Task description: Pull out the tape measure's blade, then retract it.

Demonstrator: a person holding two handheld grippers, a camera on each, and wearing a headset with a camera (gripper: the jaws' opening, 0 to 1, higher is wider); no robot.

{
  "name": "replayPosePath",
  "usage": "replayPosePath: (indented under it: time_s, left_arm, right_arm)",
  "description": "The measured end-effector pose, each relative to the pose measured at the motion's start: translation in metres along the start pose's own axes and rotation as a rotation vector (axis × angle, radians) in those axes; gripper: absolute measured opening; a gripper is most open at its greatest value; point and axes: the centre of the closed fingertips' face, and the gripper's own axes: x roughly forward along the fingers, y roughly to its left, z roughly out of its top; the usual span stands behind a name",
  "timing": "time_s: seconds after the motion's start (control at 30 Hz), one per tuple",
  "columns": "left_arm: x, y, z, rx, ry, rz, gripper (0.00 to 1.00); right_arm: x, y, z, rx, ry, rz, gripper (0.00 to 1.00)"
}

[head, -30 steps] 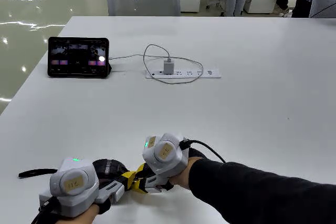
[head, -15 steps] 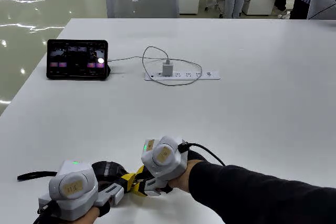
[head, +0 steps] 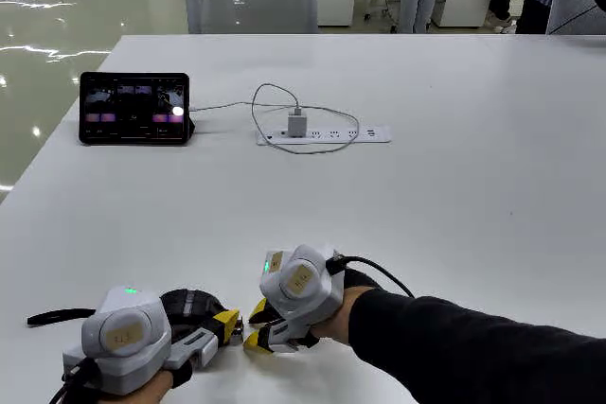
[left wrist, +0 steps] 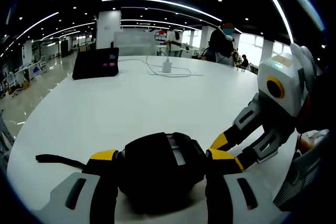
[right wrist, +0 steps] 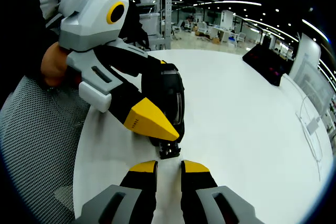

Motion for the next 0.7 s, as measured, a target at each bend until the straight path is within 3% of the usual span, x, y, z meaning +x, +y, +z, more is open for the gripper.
replayPosePath:
  time_s: [0.27,0.33,0.7]
  left_arm:
    - [0.0,-0.001,0.0,-0.013,0.004,-0.014,0.69]
    - [-0.001,-0.009,-0.002,-0.051,0.02,-0.065,0.71]
    - [-0.006,-0.01,0.006,-0.02,0.02,-0.103,0.9]
  right_arm:
    - [-0.013,0.0,-0.006,0.022,-0.015,-0.021,0.16]
    - [-0.017,0.0,-0.008,0.028,-0.018,-0.031,0.16]
    - [-0.039,-0.002,-0.02,0.065,-0.042,-0.08,0.19]
